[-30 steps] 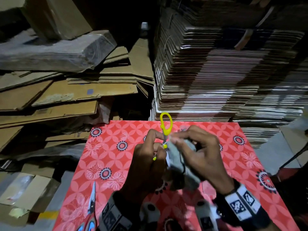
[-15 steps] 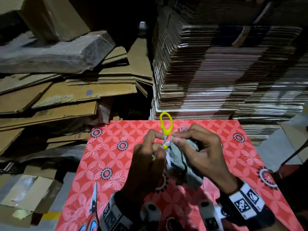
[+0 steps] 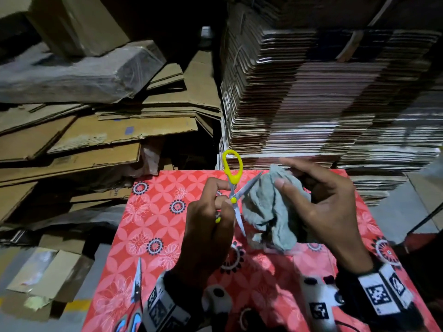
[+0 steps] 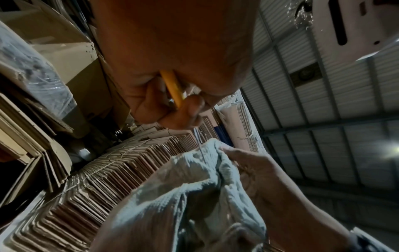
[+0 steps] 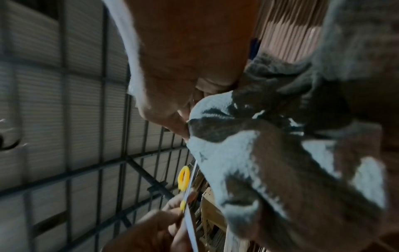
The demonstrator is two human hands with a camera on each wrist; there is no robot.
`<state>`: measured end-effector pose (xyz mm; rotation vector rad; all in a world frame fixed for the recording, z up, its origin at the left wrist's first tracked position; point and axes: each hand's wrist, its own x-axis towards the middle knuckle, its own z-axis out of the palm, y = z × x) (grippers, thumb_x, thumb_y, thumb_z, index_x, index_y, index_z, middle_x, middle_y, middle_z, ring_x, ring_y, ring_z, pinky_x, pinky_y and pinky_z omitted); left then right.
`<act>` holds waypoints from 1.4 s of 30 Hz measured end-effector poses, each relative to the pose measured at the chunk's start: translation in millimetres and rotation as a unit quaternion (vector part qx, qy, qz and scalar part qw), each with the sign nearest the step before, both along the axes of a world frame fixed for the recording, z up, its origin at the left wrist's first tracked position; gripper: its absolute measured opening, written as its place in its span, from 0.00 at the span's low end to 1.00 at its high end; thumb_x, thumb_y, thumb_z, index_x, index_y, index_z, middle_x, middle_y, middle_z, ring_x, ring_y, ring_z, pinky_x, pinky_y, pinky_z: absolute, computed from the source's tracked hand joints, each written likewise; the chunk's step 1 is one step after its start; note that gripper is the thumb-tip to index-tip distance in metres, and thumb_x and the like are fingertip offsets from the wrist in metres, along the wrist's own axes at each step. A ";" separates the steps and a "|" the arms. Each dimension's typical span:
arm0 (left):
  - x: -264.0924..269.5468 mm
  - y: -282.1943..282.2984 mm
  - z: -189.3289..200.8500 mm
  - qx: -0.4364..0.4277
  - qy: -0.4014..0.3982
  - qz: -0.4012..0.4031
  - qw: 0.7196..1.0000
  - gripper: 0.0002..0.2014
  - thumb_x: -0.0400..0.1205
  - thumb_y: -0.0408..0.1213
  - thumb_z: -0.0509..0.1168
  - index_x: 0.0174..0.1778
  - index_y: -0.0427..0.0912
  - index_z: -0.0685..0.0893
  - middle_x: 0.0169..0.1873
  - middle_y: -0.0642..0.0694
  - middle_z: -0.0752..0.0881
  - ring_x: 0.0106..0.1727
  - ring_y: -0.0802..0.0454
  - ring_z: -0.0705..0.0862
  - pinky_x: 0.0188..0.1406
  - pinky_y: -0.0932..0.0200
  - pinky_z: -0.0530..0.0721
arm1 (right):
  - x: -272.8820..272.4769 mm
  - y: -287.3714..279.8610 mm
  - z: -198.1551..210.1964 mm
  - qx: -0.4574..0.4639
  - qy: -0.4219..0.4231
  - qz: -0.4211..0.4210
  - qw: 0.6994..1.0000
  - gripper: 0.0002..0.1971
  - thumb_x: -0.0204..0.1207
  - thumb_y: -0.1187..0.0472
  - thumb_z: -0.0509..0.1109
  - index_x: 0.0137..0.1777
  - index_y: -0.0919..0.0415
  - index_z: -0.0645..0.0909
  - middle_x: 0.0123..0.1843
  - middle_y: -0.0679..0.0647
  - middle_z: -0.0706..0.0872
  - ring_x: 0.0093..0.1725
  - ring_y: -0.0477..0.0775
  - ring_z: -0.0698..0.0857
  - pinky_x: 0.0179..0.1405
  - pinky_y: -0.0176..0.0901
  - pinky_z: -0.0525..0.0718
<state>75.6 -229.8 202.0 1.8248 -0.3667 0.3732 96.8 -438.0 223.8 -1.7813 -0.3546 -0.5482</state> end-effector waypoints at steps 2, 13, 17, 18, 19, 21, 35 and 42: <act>0.5 -1.1 1.4 0.005 -0.002 0.003 1.000 0.11 0.89 0.33 0.56 0.56 0.56 0.76 0.20 0.37 0.75 0.19 0.39 0.73 0.20 0.42 0.71 | -1.1 7.2 0.3 -0.043 -0.033 -0.033 0.998 0.12 0.77 0.64 0.82 0.59 0.54 0.92 0.52 0.47 0.94 0.51 0.51 0.92 0.49 0.47 0.88; -0.3 -1.0 1.5 0.015 -0.034 0.036 0.999 0.05 0.85 0.31 0.59 0.51 0.42 0.79 0.20 0.52 0.73 0.18 0.59 0.70 0.21 0.62 0.65 | -14.8 56.1 -22.5 -0.133 -0.108 -0.022 0.985 0.08 0.77 0.70 0.79 0.54 0.62 0.94 0.41 0.54 0.85 0.40 0.48 0.85 0.39 0.36 0.80; -0.5 0.4 -2.3 0.036 -0.027 0.031 0.999 0.07 0.85 0.32 0.58 0.53 0.42 0.80 0.20 0.49 0.73 0.19 0.52 0.73 0.20 0.51 0.70 | 0.3 30.5 -12.1 -0.168 -0.101 0.012 0.980 0.08 0.78 0.68 0.80 0.55 0.60 0.95 0.39 0.53 0.84 0.39 0.49 0.85 0.38 0.40 0.81; -0.4 -0.5 -2.0 0.040 -0.029 0.028 0.998 0.07 0.86 0.33 0.57 0.54 0.43 0.80 0.20 0.49 0.74 0.19 0.51 0.73 0.21 0.50 0.71 | 2.5 27.2 -10.9 -0.171 -0.098 -0.010 0.980 0.07 0.78 0.67 0.80 0.54 0.59 0.95 0.38 0.53 0.83 0.38 0.50 0.84 0.36 0.43 0.81; 0.2 -1.5 -1.3 0.040 -0.033 0.027 0.998 0.08 0.86 0.34 0.56 0.55 0.43 0.79 0.19 0.49 0.74 0.18 0.53 0.73 0.21 0.53 0.71 | 2.3 27.2 -10.9 -0.171 -0.096 -0.023 0.980 0.07 0.78 0.67 0.80 0.54 0.59 0.95 0.38 0.53 0.82 0.37 0.50 0.84 0.35 0.44 0.80; 1.3 -2.3 -0.8 0.038 -0.037 0.029 0.998 0.08 0.85 0.36 0.56 0.55 0.42 0.79 0.19 0.52 0.73 0.18 0.57 0.70 0.22 0.60 0.66 | -5.3 35.4 -15.3 -0.175 -0.092 -0.002 0.980 0.06 0.79 0.67 0.79 0.53 0.61 0.95 0.38 0.53 0.81 0.37 0.49 0.82 0.35 0.41 0.79; 3.6 -0.7 -14.5 0.112 -0.046 0.049 0.991 0.12 0.87 0.39 0.54 0.58 0.44 0.82 0.20 0.53 0.69 0.20 0.60 0.71 0.26 0.68 0.62 | -8.8 21.9 -14.2 -0.194 -0.005 -0.001 0.981 0.06 0.81 0.61 0.75 0.52 0.55 0.94 0.39 0.50 0.81 0.40 0.46 0.83 0.40 0.37 0.77; 1.0 3.8 -8.0 0.101 -0.027 -0.024 0.994 0.09 0.90 0.35 0.55 0.64 0.43 0.75 0.25 0.48 0.77 0.25 0.51 0.79 0.28 0.49 0.76 | -19.6 19.5 -2.9 -0.082 0.038 0.009 0.996 0.11 0.73 0.59 0.81 0.54 0.46 0.90 0.47 0.42 0.92 0.49 0.48 0.91 0.48 0.38 0.87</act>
